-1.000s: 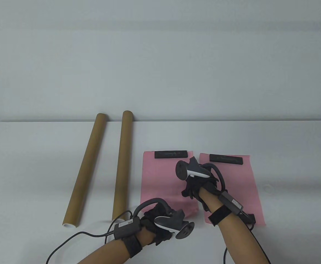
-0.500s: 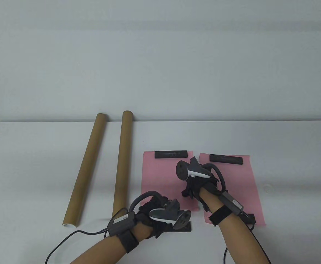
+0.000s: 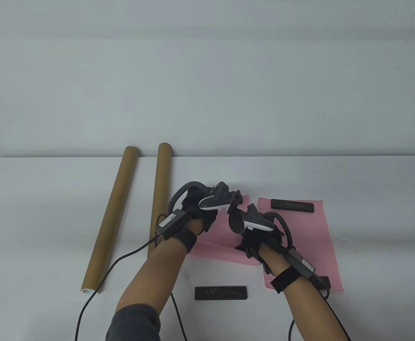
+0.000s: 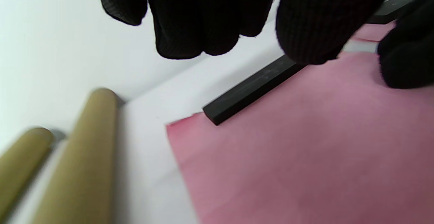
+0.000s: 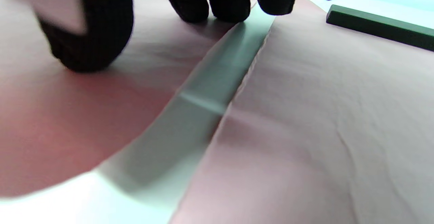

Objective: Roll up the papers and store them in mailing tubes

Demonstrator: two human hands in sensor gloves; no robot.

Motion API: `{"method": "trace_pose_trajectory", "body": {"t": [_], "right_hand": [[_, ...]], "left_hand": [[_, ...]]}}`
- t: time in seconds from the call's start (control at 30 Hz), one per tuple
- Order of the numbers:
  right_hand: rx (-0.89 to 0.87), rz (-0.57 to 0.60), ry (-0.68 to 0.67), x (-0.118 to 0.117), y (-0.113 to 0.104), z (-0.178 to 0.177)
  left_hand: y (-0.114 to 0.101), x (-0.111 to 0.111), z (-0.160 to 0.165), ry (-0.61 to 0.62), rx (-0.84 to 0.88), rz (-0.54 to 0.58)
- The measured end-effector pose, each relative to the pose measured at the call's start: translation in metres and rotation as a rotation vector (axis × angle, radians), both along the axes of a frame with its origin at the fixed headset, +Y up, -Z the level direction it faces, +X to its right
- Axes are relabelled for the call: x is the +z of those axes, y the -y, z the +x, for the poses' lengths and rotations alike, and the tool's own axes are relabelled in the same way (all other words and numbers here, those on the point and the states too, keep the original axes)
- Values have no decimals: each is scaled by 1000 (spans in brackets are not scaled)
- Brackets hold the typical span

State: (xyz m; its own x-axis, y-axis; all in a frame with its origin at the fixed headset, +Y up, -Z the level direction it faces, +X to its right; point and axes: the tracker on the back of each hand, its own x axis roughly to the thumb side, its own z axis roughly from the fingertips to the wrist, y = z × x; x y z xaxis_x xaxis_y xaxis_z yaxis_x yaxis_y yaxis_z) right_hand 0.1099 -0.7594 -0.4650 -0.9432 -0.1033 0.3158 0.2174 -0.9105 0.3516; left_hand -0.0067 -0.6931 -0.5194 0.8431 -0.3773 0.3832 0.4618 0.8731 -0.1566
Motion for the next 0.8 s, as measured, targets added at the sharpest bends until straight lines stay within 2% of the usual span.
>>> {"method": "trace_pose_trajectory", "body": {"t": [0.07,0.17,0.4,0.53,0.63,0.8], "right_hand": [[-13,-1,1,1,1,2],[-22,1,1,1,1,4],[-12,7,-2,1,0,3],[-18,7,-2,1,1,4],[-22,5,-1,1,1,4],[-18,3,-1,1,1,4]], "left_hand": [[10,-19,8,-75,-19,-18],[27,-38,21,-101,-55,-19],[57,-63,26,-151,-117,-49],[61,-74,20,-158,-38,-48],[60,-80,15,-184,9,-120],[60,-81,17,-135,-20,-78]]}}
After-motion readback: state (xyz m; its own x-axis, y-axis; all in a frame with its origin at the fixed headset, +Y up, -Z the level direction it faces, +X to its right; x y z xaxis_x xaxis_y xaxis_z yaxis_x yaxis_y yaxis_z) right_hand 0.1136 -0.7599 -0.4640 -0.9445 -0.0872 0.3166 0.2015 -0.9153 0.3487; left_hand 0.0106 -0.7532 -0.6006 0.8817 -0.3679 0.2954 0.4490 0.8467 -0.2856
